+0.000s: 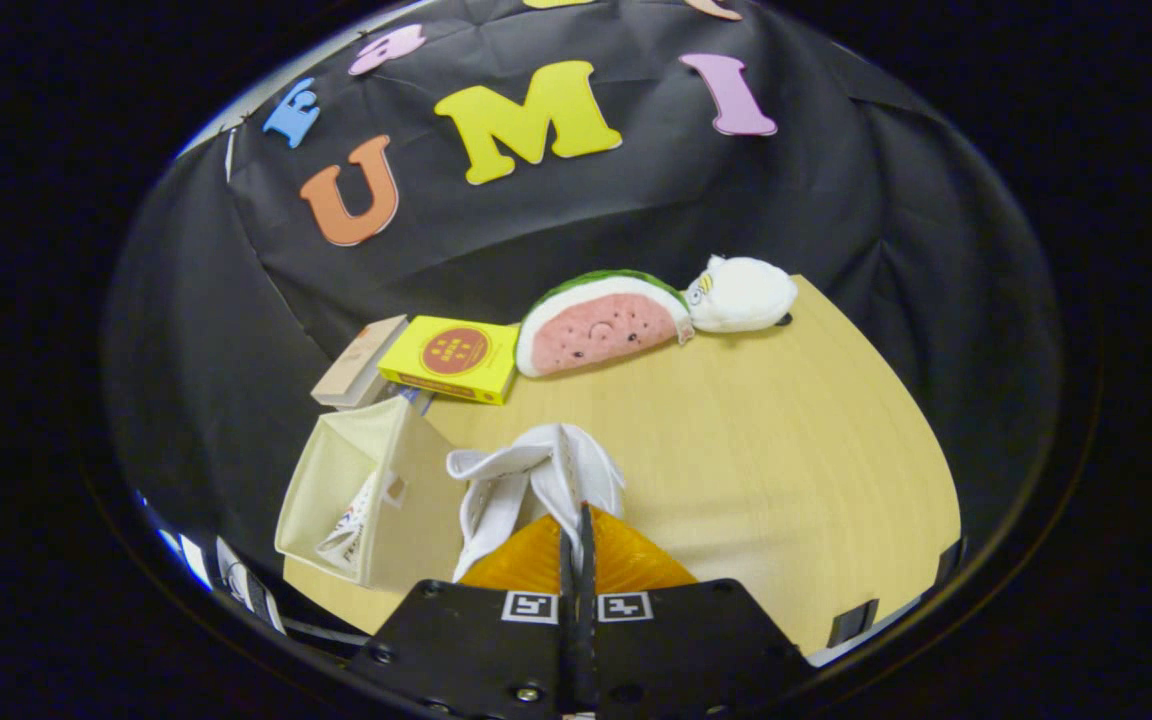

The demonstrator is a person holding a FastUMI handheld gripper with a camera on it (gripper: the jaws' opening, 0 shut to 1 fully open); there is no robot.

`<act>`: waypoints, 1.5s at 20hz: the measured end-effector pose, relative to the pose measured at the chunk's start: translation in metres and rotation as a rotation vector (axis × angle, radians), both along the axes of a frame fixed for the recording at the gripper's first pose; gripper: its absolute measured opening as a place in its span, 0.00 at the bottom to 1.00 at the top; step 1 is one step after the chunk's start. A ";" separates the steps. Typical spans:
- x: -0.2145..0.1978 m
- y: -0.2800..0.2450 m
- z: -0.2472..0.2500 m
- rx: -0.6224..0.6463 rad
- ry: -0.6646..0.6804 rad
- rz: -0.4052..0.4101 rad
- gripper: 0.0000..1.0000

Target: Open the storage box then place both shoes into the box .Put the left shoe in first, then the right shoe, with the right side of both shoes facing outward in a uniform manner.

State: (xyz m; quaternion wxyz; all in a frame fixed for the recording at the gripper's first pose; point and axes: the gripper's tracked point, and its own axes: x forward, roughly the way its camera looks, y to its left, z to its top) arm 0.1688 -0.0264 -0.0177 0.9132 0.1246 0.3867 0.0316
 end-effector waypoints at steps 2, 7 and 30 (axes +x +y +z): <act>0.002 0.033 0.013 0.024 -0.038 -0.005 0.00; 0.009 0.111 0.021 0.071 -0.065 0.012 0.00; 0.047 0.242 -0.036 0.050 -0.292 -0.122 0.00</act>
